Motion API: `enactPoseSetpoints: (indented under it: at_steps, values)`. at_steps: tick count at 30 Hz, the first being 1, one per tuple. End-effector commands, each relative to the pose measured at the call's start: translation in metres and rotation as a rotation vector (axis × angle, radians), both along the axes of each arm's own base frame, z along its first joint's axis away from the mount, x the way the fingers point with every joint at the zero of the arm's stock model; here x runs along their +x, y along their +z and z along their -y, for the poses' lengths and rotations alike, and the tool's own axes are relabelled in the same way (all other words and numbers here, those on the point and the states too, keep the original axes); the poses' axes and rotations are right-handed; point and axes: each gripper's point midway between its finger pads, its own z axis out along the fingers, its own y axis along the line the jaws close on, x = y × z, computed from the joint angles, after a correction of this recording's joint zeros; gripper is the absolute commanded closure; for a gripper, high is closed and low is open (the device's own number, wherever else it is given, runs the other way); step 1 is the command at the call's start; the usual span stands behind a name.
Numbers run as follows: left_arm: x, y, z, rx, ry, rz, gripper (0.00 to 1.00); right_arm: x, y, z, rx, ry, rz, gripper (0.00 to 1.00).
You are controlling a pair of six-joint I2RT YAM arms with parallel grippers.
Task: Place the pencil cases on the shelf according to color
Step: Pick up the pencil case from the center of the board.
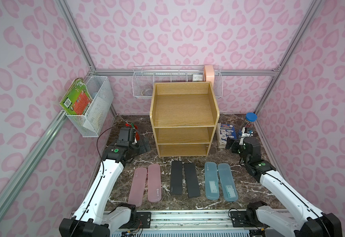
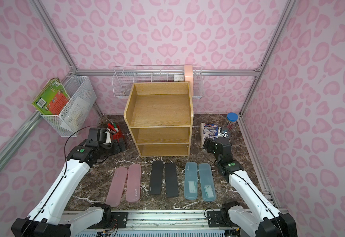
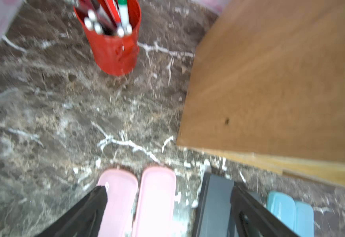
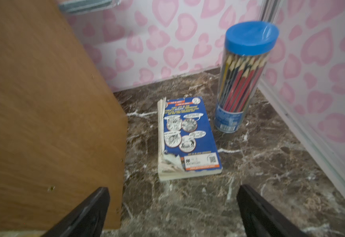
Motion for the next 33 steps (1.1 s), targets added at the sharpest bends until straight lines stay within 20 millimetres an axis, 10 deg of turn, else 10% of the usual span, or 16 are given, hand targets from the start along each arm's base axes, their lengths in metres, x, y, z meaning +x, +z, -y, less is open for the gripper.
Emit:
enactPoseSetpoints:
  at_steps: [1,11,33]
  values:
    - [-0.026,-0.011,0.012,-0.042,-0.078,-0.086,0.01,-0.040,-0.048,-0.002,-0.051,-0.054,-0.253,0.00]
    - [-0.030,-0.020,0.033,-0.109,-0.187,-0.098,0.01,-0.111,-0.129,-0.029,-0.029,-0.060,-0.614,0.00]
    - [-0.035,-0.041,0.053,-0.177,-0.272,-0.103,0.01,-0.154,-0.164,-0.035,0.035,0.006,-0.718,0.00]
